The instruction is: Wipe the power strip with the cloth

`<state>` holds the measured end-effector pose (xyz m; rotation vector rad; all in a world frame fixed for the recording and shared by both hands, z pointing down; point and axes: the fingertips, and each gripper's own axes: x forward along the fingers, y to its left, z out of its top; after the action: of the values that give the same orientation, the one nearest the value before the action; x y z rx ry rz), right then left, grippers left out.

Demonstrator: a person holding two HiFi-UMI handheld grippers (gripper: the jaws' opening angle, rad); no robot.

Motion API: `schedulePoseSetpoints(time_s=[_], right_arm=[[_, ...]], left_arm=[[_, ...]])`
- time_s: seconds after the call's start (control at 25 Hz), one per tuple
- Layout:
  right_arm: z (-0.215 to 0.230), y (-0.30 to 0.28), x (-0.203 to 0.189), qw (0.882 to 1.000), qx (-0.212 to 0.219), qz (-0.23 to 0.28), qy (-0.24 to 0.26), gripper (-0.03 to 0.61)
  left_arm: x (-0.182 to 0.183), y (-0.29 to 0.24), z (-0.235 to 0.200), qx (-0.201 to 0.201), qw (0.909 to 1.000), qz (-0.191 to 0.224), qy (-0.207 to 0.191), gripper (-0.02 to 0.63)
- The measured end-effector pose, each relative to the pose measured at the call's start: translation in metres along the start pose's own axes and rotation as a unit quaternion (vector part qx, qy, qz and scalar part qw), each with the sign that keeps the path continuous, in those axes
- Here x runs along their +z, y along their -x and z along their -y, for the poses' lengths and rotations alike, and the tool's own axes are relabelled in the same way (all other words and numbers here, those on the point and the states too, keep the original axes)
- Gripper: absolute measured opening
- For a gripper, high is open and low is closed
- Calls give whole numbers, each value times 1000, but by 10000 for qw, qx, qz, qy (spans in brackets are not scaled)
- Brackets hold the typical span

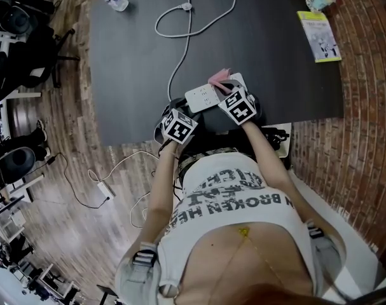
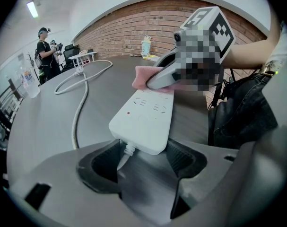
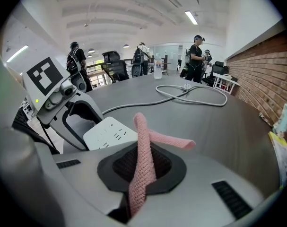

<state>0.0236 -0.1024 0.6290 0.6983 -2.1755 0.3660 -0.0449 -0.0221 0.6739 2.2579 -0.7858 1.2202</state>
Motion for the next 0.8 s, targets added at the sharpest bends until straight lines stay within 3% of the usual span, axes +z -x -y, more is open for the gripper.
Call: schedulePoseSetpoints(time_s=[0.8], right_arm=[[22, 10, -10, 9995, -242, 6, -211, 15]], left_arm=[[0, 1, -2, 9, 10000, -57, -3, 288]])
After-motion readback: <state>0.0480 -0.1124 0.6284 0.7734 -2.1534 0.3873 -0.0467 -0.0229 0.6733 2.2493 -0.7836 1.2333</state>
